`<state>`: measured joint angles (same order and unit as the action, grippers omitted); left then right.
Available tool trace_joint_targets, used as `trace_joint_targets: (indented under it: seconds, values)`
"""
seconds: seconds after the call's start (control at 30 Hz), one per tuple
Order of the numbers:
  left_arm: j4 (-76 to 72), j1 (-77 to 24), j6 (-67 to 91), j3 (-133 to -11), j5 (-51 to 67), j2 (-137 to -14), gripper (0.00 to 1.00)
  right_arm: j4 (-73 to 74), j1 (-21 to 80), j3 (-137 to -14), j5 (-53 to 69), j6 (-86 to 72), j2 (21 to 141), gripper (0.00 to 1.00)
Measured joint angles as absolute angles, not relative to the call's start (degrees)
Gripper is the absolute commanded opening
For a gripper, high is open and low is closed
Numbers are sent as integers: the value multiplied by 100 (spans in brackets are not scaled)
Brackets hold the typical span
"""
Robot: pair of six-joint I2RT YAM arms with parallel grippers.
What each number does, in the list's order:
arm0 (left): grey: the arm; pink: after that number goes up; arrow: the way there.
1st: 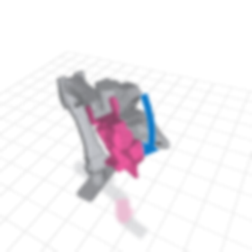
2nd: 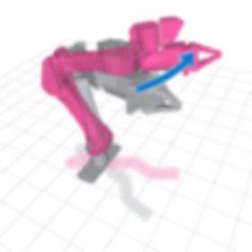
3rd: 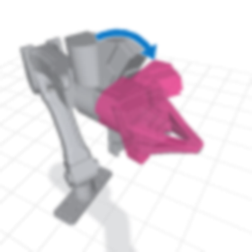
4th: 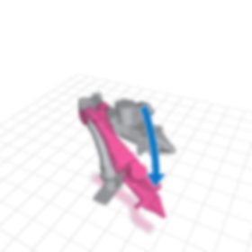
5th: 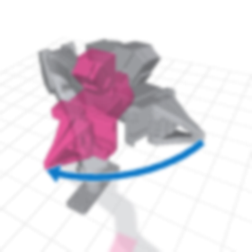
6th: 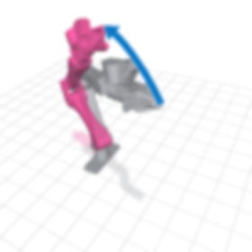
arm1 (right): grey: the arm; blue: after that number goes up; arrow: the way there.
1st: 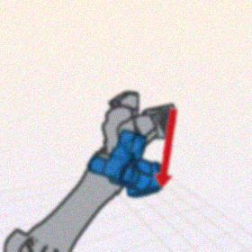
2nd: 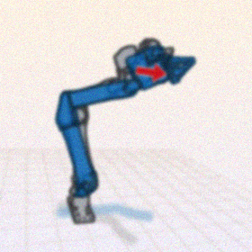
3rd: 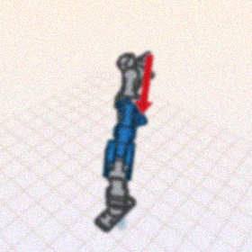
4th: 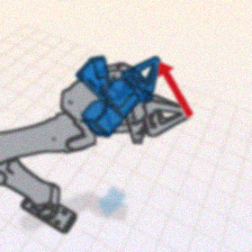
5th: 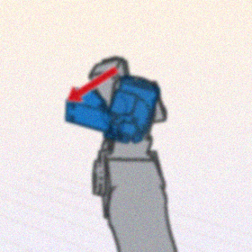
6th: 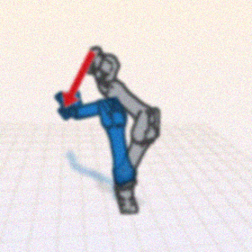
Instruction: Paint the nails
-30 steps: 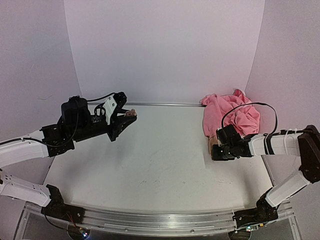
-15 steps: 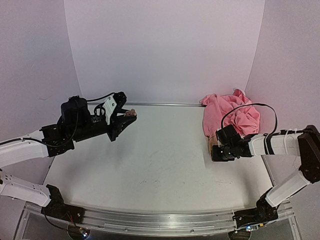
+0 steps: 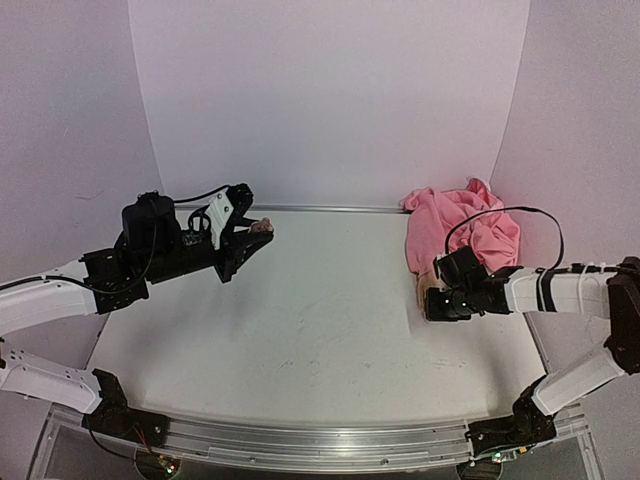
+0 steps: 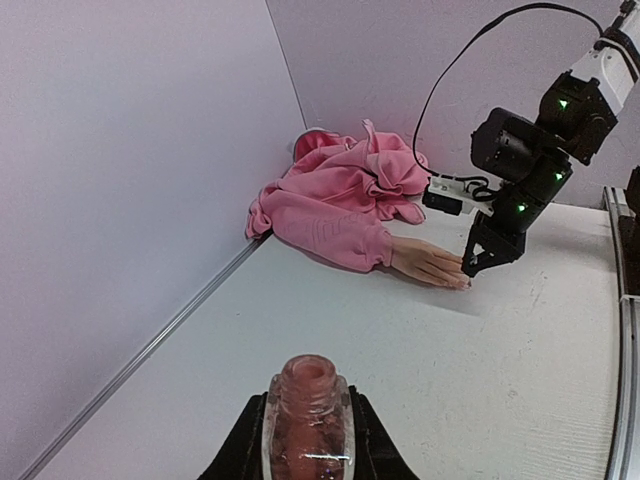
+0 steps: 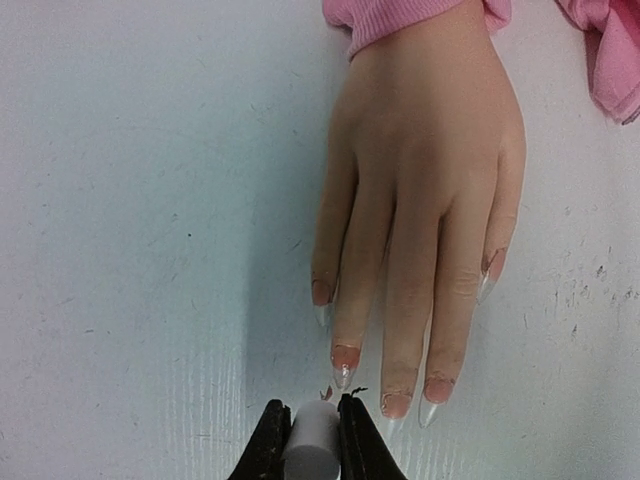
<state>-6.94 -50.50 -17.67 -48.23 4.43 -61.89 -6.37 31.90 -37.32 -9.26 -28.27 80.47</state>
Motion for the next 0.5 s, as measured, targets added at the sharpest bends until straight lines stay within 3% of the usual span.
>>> trace_joint_targets:
  seconds: [0.5]
  values:
    - [-694, -5050, -1756, -4823, 440, -6189, 0, -685, 3179, -3776, -1227, -2808, 8125, 0]
